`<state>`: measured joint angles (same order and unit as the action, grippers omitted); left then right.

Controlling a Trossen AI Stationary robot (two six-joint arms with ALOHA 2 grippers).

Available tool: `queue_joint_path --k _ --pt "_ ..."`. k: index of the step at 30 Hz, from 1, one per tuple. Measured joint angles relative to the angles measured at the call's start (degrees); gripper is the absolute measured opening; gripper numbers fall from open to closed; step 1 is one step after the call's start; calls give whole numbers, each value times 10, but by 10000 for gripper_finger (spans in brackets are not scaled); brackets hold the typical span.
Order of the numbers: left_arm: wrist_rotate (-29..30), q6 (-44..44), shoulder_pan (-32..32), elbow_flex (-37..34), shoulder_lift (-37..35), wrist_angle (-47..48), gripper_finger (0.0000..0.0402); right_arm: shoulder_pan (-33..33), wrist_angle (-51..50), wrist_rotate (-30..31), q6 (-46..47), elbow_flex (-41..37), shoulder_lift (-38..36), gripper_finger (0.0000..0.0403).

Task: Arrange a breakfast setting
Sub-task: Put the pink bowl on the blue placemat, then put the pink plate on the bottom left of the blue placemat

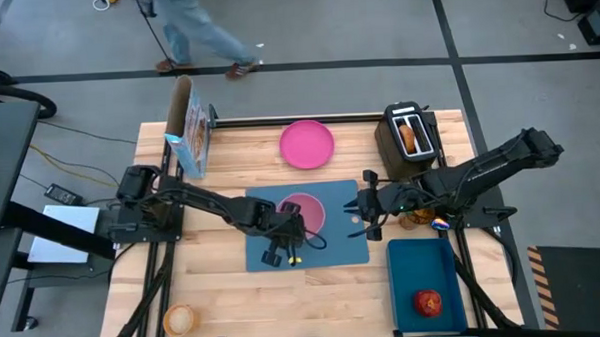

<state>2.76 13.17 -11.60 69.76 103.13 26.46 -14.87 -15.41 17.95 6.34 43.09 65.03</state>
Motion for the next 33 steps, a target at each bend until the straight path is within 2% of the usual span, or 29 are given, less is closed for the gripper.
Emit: queue_joint_path --k 17,21,26,33 --pt "2 10 -2 0 24 -13 35 0 4 0 -2 0 4 71" --pt "2 10 -1 0 17 -14 63 0 7 3 -14 0 4 87" --pt "2 10 1 0 1 -21 115 1 14 33 -15 0 -1 107" --pt "1 16 15 0 -84 57 172 18 17 36 -45 23 -14 112"
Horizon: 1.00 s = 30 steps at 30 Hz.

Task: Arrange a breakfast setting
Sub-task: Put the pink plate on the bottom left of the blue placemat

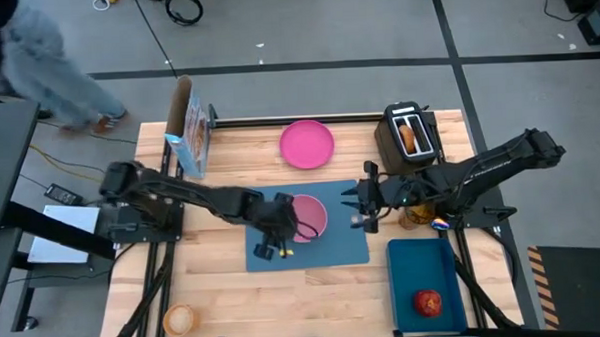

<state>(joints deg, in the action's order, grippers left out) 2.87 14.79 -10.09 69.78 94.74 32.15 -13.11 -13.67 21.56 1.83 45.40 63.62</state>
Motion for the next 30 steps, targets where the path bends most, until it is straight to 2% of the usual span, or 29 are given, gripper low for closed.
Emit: queue_joint_path --k 6,10,15,20,24,30 --pt "-2 -6 20 0 -92 42 183 32 12 13 -19 13 -1 123" --pt "-39 -7 26 -10 -160 30 181 68 20 -7 -20 13 17 148" --pt "-74 -14 33 -118 -259 -83 173 124 47 -46 -34 20 75 178" --pt "-72 -54 52 -244 -348 -180 172 188 0 -63 -91 81 140 189" --pt "-72 -66 68 -307 -387 -229 172 248 -18 -135 -145 128 209 186" --pt "-70 -70 80 -351 -397 -262 172 314 -14 -225 -217 172 335 174"
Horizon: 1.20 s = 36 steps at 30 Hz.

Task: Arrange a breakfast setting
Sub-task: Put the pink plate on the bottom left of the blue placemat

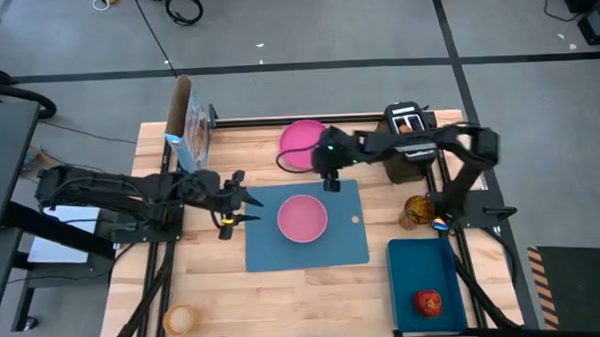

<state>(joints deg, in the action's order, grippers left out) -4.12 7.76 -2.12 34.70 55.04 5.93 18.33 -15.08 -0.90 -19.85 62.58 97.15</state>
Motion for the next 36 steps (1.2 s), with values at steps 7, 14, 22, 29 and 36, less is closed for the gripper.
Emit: queue_joint_path --k 7,14,22,29,36 --pt "4 -16 1 -5 0 -8 172 25 26 -10 -14 21 109 152" --pt "9 -30 0 -5 0 -19 172 29 54 23 -18 23 147 111" --pt "14 -46 0 -5 0 -24 172 28 67 33 -25 23 141 31" --pt "20 -61 0 -4 -38 -9 172 4 53 110 -60 20 85 18" --pt "28 -61 0 -4 -104 22 172 -80 72 162 -72 21 -14 18"
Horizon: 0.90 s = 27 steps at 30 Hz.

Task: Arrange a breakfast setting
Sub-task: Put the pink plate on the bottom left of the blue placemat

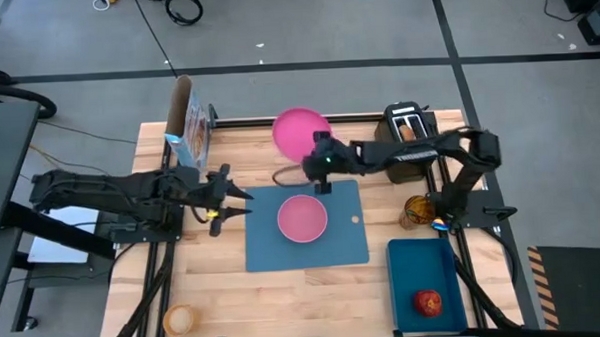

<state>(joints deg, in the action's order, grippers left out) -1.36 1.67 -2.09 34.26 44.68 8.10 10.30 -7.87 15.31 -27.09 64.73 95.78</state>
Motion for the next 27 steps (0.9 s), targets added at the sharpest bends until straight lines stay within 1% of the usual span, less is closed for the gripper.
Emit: queue_joint_path --k 3,5,7,9,12,17,21,24,27 --pt "0 0 0 4 -34 -3 172 -53 44 2 0 1 -28 18" --pt "0 1 -1 17 -58 -1 172 -93 70 3 -1 2 -33 18" --pt "0 7 -7 39 -83 -1 172 -133 61 0 -1 17 -26 18" --pt "0 21 -13 65 -103 -3 172 -167 47 -1 -1 48 -10 18" --pt "0 35 -20 101 -123 -8 172 -210 35 -10 4 100 23 18" --pt "0 35 -21 140 -135 -10 172 -255 29 -87 31 172 93 18" --pt "0 35 -21 145 -136 -7 172 -286 30 -121 33 222 159 18" --pt "0 35 -21 141 -136 -4 172 -303 12 -150 42 257 208 18" --pt "0 35 -21 141 -136 14 172 -311 -18 -155 65 280 247 18"
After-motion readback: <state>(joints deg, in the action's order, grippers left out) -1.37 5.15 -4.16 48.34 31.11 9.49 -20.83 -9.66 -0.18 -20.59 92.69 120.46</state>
